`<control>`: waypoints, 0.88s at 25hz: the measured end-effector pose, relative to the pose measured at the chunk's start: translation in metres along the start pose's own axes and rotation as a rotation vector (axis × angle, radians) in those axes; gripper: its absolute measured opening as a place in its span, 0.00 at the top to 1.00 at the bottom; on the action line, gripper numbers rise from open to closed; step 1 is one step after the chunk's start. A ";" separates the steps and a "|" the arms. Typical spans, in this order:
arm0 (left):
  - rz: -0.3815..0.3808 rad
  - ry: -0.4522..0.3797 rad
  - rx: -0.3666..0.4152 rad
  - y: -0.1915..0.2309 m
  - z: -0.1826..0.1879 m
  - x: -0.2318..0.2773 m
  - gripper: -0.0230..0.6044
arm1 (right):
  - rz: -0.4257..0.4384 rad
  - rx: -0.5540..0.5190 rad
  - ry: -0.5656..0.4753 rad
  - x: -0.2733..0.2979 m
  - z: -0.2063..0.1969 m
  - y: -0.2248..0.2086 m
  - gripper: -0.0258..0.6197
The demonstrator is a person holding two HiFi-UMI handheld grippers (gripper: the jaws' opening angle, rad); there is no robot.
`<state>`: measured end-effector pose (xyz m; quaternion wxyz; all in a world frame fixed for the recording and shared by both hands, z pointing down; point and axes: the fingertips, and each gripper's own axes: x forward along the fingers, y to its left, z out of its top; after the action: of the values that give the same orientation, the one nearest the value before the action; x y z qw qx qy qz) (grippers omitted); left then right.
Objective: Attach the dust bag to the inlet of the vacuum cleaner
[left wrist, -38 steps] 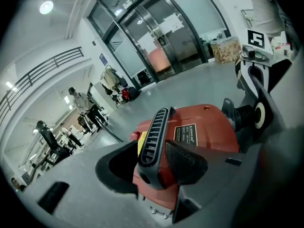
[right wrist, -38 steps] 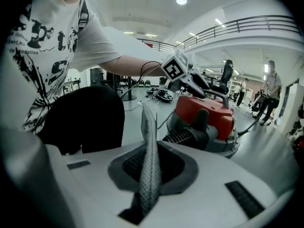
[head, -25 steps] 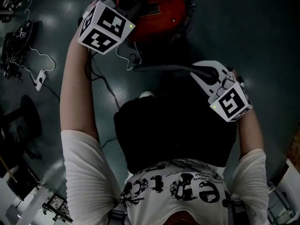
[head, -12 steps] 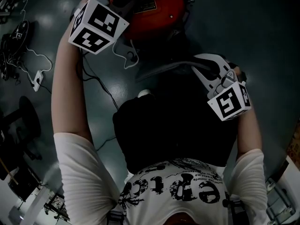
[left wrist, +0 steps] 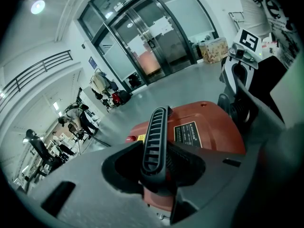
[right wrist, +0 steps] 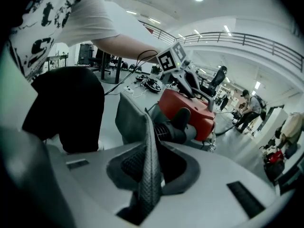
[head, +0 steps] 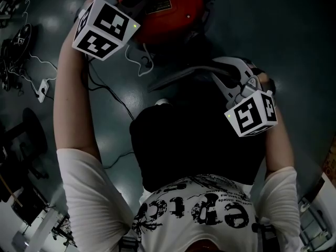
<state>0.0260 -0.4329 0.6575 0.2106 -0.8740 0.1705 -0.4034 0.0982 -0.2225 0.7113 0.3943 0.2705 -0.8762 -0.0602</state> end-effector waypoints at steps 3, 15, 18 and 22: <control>-0.010 0.003 -0.002 -0.002 0.000 0.000 0.76 | 0.037 0.031 -0.004 -0.001 -0.009 -0.004 0.89; 0.003 0.002 -0.012 0.000 0.000 0.001 0.76 | -0.062 0.118 -0.023 0.009 -0.006 -0.020 0.89; 0.002 -0.004 -0.007 -0.001 -0.001 0.002 0.76 | -0.105 0.173 -0.025 0.011 -0.007 -0.024 0.89; 0.008 -0.013 -0.007 0.000 -0.001 0.003 0.76 | -0.143 0.256 -0.050 0.018 -0.006 -0.031 0.88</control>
<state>0.0267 -0.4345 0.6598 0.2105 -0.8765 0.1741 -0.3964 0.1061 -0.2577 0.7166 0.3293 0.3787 -0.8648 0.0173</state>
